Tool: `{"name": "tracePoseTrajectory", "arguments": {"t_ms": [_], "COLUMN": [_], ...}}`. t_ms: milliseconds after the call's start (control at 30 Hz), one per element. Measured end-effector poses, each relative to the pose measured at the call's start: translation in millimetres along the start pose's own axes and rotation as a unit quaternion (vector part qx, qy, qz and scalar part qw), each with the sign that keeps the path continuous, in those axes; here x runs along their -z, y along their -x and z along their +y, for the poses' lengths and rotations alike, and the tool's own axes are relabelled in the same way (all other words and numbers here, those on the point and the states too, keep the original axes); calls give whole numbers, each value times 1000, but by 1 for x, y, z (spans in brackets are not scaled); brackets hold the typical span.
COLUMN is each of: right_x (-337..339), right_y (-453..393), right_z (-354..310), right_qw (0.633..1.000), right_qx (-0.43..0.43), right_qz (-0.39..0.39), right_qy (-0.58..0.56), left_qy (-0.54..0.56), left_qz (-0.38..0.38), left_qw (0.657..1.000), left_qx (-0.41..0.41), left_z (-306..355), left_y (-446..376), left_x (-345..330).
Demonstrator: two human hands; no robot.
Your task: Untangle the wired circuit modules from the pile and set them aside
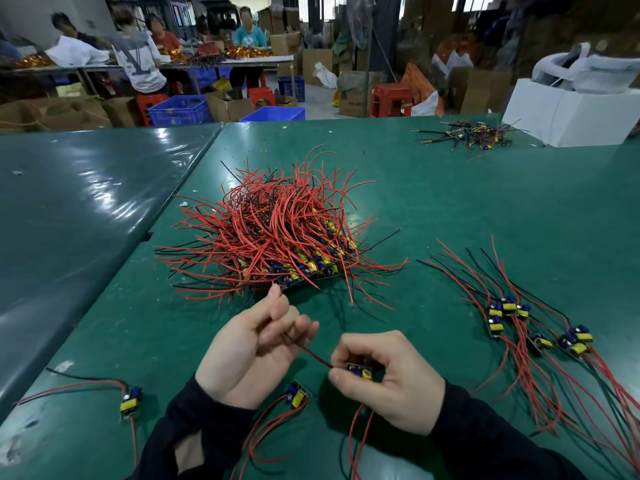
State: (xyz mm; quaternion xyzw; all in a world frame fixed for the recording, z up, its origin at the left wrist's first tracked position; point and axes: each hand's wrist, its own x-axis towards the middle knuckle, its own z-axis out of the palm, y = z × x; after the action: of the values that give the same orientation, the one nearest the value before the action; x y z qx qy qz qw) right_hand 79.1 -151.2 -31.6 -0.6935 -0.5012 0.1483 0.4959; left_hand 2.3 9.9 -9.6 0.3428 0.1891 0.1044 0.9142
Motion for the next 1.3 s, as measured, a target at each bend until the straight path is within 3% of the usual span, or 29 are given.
{"name": "tracePoseTrajectory", "arguments": {"t_ms": [167, 333, 467, 633, 900, 1067, 1300], "right_x": [-4, -4, -6, -2, -4, -7, -7], "right_y": [0, -4, -1, -3, -1, -1, 0], "right_z": [0, 6, 7, 4, 9, 12, 8], "right_qw": [995, 975, 973, 960, 968, 972, 979], "right_qx": [-53, -92, -104, -142, -129, -128, -104], "right_qz": [32, 118, 121, 112, 120, 142, 146], "right_qy": [-82, -164, -167, -214, -177, -137, -98], "left_qy": [2, -193, -276, -281, -338, -425, -443], "left_qz": [10, -75, -30, -17, -2, 31, 24], "left_qw": [1000, 978, 952, 949, 924, 869, 865], "left_qx": [-29, -22, -126, -146, -179, -252, -234], "left_z": [-8, -28, -35, -32, -31, -31, -29], "left_y": [-5, 1, 2, 0, 1, 2, 6], "left_x": [-3, -6, -2, 1, 0, -3, -5]}}
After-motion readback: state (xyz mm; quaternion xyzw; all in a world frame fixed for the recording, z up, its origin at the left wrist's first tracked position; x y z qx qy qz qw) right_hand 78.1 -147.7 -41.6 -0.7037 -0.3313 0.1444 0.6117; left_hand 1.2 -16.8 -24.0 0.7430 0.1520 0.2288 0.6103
